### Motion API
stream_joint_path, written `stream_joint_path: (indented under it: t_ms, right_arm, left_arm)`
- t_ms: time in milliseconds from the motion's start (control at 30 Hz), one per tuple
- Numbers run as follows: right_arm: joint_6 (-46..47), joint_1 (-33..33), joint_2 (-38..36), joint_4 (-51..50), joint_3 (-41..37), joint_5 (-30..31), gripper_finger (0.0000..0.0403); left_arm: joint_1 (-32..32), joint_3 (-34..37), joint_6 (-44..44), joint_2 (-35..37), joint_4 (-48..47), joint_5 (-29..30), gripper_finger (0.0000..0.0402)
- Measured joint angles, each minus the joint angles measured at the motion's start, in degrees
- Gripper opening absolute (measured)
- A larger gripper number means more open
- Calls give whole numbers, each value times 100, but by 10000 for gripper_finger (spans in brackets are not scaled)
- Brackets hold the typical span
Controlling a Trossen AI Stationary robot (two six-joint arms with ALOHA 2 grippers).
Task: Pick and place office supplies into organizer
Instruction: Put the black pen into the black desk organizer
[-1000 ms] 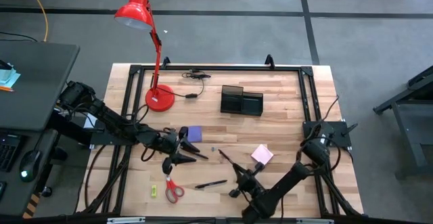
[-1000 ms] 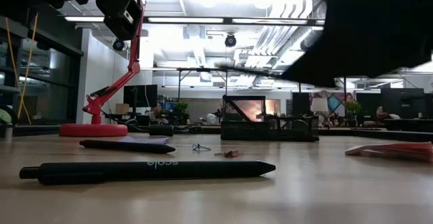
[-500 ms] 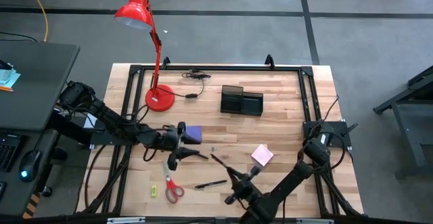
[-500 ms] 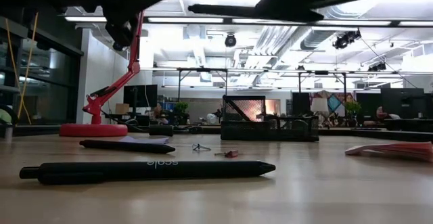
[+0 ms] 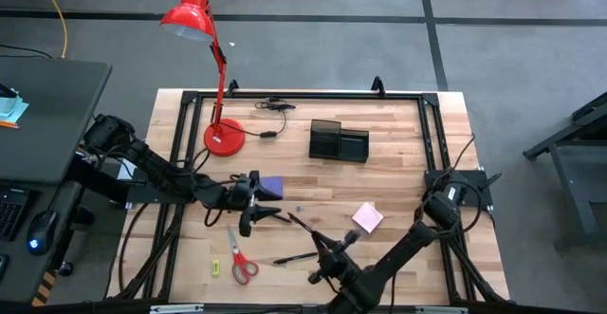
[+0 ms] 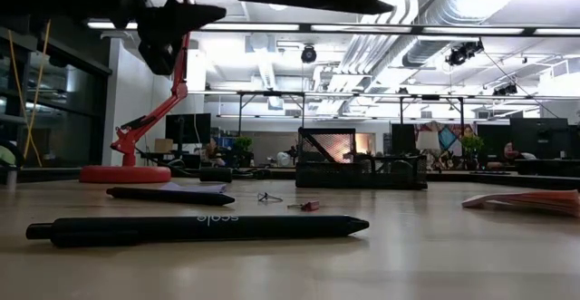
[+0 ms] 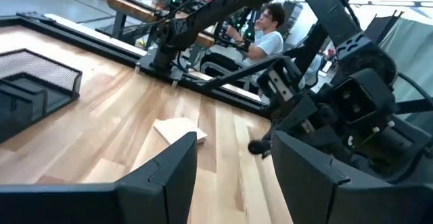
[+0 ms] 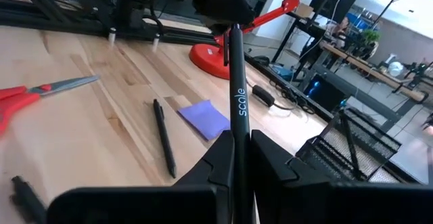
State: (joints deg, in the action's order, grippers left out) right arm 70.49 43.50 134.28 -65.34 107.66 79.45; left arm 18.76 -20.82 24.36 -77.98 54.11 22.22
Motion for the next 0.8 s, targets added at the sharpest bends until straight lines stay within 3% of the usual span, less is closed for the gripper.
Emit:
stream_joint_path:
  t_ms: [800]
  right_arm:
    - [-180,-76,0,133,-3,70,17]
  left_arm:
    - [1,-845,144,-971,-218,-652,175]
